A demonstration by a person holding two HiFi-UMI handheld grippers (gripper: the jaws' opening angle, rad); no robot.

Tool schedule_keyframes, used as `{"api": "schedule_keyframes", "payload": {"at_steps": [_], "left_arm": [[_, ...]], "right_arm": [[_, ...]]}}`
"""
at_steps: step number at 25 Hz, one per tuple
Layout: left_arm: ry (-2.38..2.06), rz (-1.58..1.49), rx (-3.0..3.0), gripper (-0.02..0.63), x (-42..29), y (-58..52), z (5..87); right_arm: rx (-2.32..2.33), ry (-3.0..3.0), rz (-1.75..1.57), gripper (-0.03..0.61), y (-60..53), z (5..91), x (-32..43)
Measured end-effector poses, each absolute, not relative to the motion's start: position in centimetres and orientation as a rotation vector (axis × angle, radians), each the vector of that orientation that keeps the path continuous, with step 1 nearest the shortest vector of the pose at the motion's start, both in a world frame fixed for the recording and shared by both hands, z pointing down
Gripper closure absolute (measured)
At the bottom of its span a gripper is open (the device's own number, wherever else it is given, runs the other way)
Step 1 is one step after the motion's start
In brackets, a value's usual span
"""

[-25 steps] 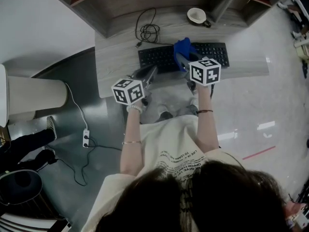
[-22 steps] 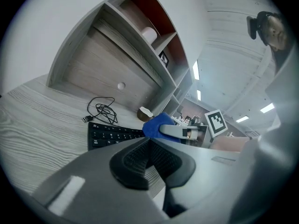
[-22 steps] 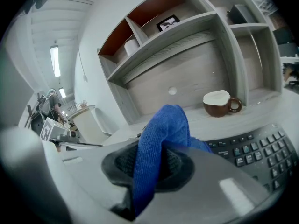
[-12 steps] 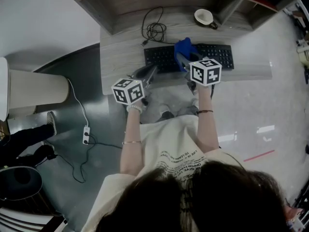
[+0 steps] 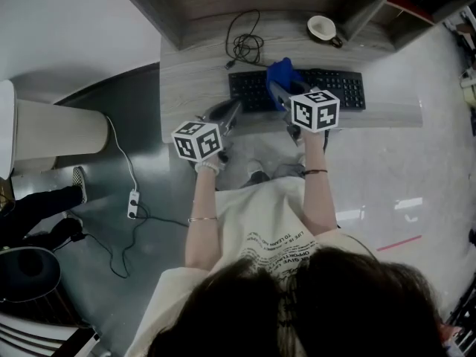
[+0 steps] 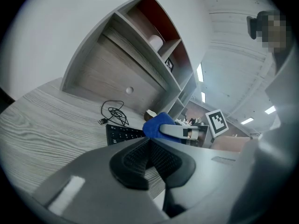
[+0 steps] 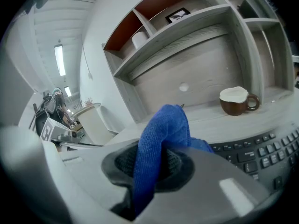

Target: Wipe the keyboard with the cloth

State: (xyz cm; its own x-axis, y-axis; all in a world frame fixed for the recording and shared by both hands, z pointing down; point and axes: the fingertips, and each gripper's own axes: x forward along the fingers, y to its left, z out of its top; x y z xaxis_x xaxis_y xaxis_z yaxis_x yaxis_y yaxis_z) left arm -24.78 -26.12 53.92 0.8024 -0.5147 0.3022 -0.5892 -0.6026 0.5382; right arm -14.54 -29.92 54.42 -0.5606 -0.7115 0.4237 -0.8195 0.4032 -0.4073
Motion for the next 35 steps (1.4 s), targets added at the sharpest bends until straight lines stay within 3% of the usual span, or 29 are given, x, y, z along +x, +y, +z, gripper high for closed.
{"api": "schedule_keyframes", "payload": {"at_steps": [35], "left_arm": [[-0.932, 0.13, 2.303, 0.617, -29.4, -25.6, 54.0]], "right_arm": [[1.161, -2.554, 0.858, 0.519, -30.0, 54.4, -21.5]]}}
